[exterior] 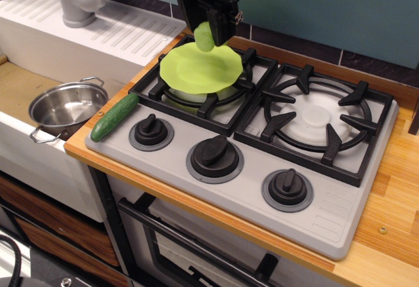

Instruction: Put cauliflower on plate and pickle in pot or pan in sink

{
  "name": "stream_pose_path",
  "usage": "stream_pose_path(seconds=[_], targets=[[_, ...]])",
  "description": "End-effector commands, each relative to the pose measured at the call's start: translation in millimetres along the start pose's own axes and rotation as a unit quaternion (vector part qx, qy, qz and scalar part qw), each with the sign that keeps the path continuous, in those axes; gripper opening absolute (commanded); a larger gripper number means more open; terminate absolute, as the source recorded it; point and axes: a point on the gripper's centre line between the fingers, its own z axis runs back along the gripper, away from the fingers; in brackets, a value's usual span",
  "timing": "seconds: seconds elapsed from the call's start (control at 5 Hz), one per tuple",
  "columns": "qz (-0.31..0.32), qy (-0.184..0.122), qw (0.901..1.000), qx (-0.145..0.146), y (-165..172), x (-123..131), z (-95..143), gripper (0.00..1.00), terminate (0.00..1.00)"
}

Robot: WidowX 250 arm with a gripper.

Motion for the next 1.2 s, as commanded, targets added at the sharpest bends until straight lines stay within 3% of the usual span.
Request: stream_pose_path(seconds=[0.0,0.6,1.0], targets=[[0.031,-0.005,0.9994,0.014,-13.6,11.6,8.0,1.0,0.0],[0.073,0.033,0.9965,0.024,-49.7,-0.8,37.0,1.0,0.0],[0.068,0.069,0.9948,0.031,-59.6,-9.8,74.1,1.0,0.0]])
